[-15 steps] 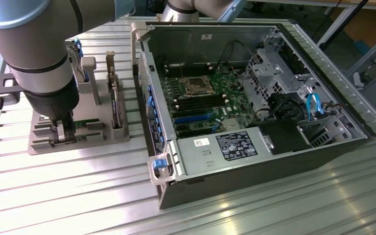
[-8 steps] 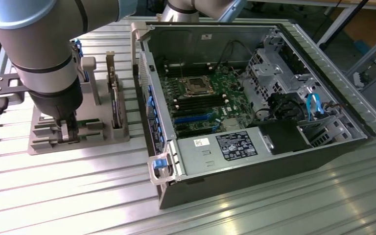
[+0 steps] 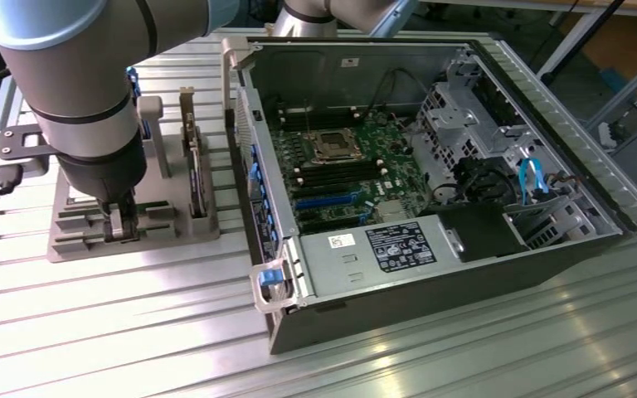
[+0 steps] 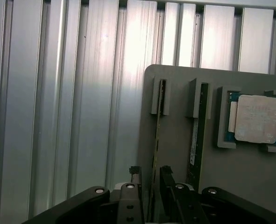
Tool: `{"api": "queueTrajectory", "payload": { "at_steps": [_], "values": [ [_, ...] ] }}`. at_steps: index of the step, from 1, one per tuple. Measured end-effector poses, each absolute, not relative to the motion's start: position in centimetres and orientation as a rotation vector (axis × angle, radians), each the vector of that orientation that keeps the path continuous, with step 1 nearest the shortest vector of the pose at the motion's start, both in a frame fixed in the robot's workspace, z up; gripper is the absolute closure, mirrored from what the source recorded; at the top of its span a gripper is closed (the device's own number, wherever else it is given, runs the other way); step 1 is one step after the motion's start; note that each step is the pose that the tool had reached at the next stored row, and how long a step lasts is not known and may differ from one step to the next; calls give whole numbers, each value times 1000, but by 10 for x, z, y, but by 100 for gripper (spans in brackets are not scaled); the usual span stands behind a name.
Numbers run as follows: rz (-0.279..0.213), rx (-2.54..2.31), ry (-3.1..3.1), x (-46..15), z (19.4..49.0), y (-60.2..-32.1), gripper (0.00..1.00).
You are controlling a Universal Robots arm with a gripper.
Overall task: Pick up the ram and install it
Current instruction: 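Pick up the ram and move it above insertion slot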
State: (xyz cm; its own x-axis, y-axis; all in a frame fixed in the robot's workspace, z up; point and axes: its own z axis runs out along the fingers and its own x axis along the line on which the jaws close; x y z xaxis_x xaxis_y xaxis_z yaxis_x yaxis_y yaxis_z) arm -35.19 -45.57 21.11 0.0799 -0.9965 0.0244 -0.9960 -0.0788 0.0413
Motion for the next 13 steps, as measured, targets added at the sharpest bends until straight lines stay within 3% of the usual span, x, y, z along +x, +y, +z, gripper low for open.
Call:
{"api": "queueTrajectory", "payload": {
  "at_steps": [13],
  "values": [
    [-16, 2274, -2099, -352, 209, -456, 72]
  ]
}}
